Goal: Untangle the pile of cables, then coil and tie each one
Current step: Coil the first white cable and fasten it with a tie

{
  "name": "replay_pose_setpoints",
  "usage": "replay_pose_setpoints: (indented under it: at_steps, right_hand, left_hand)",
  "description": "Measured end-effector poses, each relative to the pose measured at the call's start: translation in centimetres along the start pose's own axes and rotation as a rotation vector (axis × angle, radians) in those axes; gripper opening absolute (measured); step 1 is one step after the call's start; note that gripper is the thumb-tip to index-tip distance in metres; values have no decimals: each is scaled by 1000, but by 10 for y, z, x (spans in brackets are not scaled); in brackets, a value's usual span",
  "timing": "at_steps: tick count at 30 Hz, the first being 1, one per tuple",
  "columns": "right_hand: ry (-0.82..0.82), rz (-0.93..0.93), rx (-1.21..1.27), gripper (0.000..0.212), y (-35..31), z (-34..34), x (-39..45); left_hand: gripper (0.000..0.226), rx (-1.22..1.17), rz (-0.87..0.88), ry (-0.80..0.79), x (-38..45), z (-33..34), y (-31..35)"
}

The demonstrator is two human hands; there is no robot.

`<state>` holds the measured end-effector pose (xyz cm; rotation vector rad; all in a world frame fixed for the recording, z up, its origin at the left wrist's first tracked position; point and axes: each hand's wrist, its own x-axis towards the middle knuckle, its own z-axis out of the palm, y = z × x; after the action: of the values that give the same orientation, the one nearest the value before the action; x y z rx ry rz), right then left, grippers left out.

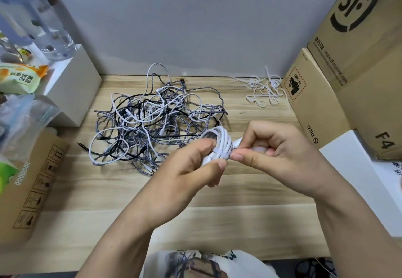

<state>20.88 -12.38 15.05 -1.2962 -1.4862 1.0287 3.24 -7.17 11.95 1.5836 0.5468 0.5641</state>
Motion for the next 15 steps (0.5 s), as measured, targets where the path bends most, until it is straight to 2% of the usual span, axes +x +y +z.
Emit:
replay_pose_setpoints:
  at_steps: [6, 11, 15]
  right_hand:
    - [-12, -153, -371, 23, 6, -3, 0]
    - [-37, -158, -633, 25, 11, -2, -4]
    - [100, -210, -889, 22, 16, 22, -14]
  left_hand:
    - [28, 108, -3, -38, -3, -3, -5]
    - [31, 216, -13, -46, -4, -1, -7]
    - [33, 358, -38, 30, -4, 5, -15]
